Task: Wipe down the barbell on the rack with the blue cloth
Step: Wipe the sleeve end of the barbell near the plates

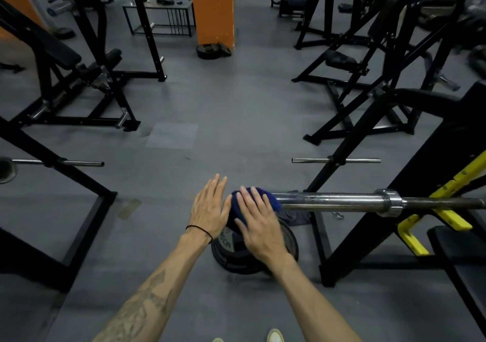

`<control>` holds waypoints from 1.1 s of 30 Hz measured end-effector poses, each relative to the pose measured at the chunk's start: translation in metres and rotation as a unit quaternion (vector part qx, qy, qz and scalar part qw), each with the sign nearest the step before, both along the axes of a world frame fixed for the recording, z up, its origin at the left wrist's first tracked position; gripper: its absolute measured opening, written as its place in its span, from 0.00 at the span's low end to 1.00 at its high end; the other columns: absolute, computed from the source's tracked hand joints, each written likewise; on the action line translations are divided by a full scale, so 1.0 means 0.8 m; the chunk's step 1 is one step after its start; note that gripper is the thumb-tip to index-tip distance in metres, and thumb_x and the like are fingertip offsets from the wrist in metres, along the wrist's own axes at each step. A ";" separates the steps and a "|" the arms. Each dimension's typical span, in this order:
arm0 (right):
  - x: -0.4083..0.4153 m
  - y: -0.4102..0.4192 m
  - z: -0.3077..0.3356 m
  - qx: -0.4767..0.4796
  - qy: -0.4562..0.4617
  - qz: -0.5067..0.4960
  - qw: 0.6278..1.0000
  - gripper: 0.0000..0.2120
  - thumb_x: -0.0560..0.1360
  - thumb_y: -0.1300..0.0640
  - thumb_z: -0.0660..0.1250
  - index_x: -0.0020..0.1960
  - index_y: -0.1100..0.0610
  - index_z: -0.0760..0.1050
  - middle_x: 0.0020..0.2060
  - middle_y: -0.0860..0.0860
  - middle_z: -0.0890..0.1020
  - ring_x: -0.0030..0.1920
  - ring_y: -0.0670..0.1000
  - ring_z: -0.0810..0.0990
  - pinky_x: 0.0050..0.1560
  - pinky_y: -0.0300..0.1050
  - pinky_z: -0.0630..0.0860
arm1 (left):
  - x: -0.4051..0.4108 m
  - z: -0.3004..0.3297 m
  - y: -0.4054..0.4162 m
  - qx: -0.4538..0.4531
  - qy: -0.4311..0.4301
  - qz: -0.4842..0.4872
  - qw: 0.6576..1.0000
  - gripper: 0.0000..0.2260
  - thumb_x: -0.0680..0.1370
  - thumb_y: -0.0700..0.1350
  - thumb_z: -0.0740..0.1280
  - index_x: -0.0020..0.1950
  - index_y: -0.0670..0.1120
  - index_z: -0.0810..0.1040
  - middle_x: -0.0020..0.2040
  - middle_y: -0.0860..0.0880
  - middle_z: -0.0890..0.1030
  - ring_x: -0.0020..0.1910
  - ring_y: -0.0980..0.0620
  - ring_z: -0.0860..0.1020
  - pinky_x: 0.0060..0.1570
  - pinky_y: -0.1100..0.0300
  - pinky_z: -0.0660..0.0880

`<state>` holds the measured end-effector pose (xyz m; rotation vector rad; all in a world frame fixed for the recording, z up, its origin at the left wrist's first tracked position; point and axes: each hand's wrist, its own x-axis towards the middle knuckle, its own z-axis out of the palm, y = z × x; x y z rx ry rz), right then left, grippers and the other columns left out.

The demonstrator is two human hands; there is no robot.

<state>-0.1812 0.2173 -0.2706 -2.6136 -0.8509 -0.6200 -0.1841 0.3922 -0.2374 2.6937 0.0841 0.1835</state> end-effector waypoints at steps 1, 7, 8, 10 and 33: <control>0.009 -0.021 0.000 -0.018 -0.019 0.010 1.000 0.26 0.84 0.50 0.57 0.80 0.58 0.62 0.80 0.54 0.61 0.81 0.55 0.56 0.78 0.60 0.58 | 0.001 0.000 -0.001 -0.002 -0.002 -0.002 1.000 0.36 0.79 0.65 0.41 0.82 0.49 0.58 0.82 0.48 0.57 0.81 0.47 0.56 0.77 0.52 0.57; -0.002 -0.008 0.006 0.159 0.067 -0.202 0.964 0.26 0.85 0.49 0.53 0.80 0.60 0.62 0.80 0.55 0.62 0.82 0.56 0.53 0.81 0.58 0.47 | 0.009 -0.007 -0.009 -0.028 0.004 -0.039 0.999 0.28 0.82 0.62 0.46 0.69 0.48 0.75 0.72 0.45 0.73 0.72 0.42 0.70 0.67 0.49 0.68; -0.008 0.005 0.005 0.139 0.067 -0.153 0.976 0.27 0.85 0.49 0.54 0.80 0.60 0.61 0.80 0.55 0.61 0.82 0.56 0.52 0.81 0.57 0.47 | 0.011 -0.010 -0.013 -0.061 0.018 -0.039 0.997 0.24 0.83 0.60 0.47 0.63 0.48 0.76 0.63 0.45 0.78 0.64 0.41 0.76 0.60 0.50 0.72; -0.005 -0.007 0.002 0.050 0.025 -0.041 0.998 0.27 0.84 0.50 0.56 0.81 0.59 0.60 0.81 0.54 0.61 0.81 0.55 0.55 0.80 0.57 0.52 | 0.015 -0.011 -0.023 -0.149 0.067 -0.010 0.986 0.15 0.85 0.58 0.49 0.55 0.52 0.71 0.48 0.47 0.80 0.50 0.41 0.79 0.47 0.50 0.73; 0.012 -0.036 0.008 -0.020 -0.013 0.006 1.000 0.27 0.84 0.48 0.57 0.80 0.55 0.62 0.80 0.53 0.63 0.81 0.55 0.58 0.80 0.57 0.54 | 0.026 0.015 -0.027 -0.220 0.074 0.095 0.968 0.40 0.74 0.72 0.42 0.72 0.49 0.72 0.68 0.48 0.75 0.68 0.46 0.73 0.67 0.47 0.69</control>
